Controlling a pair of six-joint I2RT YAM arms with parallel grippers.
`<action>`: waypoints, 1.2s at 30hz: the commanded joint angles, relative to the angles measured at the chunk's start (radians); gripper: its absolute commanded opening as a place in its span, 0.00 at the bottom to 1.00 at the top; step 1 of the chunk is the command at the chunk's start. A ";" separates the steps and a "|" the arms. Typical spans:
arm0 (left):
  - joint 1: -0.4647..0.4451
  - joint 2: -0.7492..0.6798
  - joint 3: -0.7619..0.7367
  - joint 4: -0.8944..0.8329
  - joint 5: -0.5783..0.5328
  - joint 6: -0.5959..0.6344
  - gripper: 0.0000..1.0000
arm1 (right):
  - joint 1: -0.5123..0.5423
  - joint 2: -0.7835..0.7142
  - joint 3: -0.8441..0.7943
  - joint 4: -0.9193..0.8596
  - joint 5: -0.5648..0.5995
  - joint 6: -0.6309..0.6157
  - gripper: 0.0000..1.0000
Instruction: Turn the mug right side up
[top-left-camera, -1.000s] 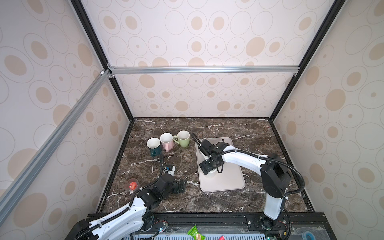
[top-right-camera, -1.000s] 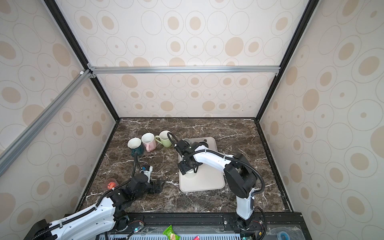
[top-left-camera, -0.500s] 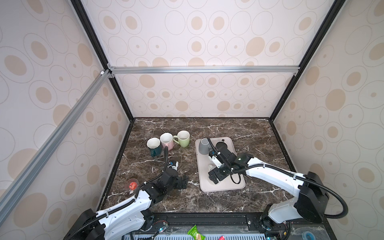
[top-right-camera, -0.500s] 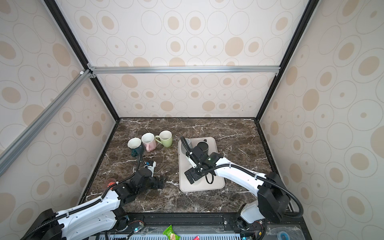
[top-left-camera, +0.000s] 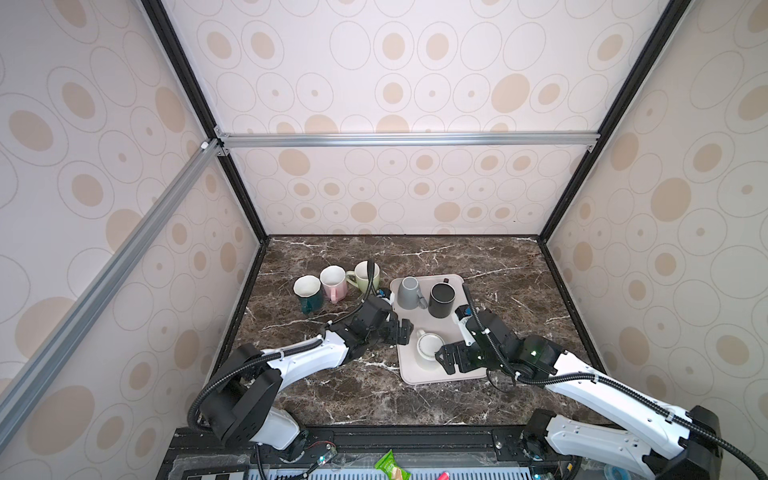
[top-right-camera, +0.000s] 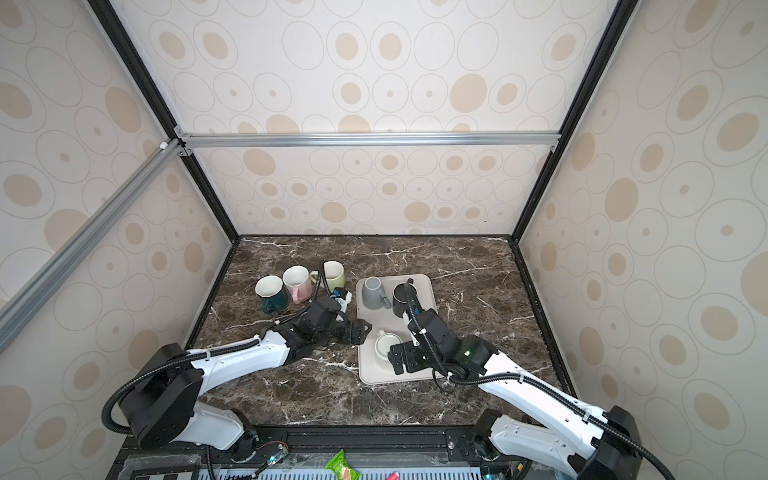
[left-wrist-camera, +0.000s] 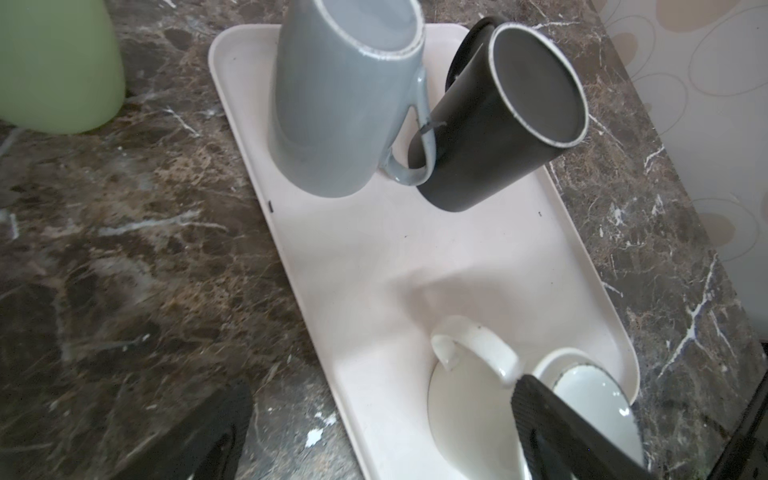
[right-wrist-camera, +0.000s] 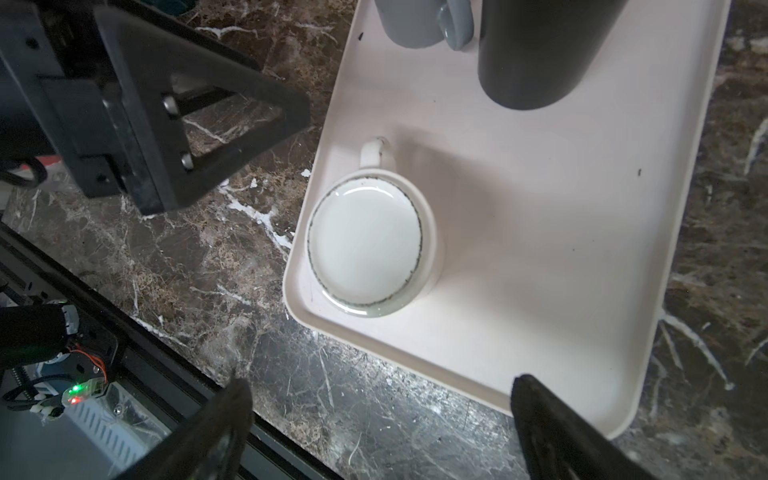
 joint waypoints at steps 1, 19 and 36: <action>-0.005 0.059 0.101 -0.011 0.010 -0.017 0.98 | 0.009 -0.038 -0.045 -0.011 0.013 0.081 1.00; -0.059 0.320 0.289 -0.132 -0.082 0.051 0.96 | 0.011 -0.232 -0.206 0.017 -0.003 0.140 1.00; -0.096 0.185 0.133 -0.177 -0.154 0.064 0.95 | 0.011 -0.204 -0.212 0.014 0.031 0.174 1.00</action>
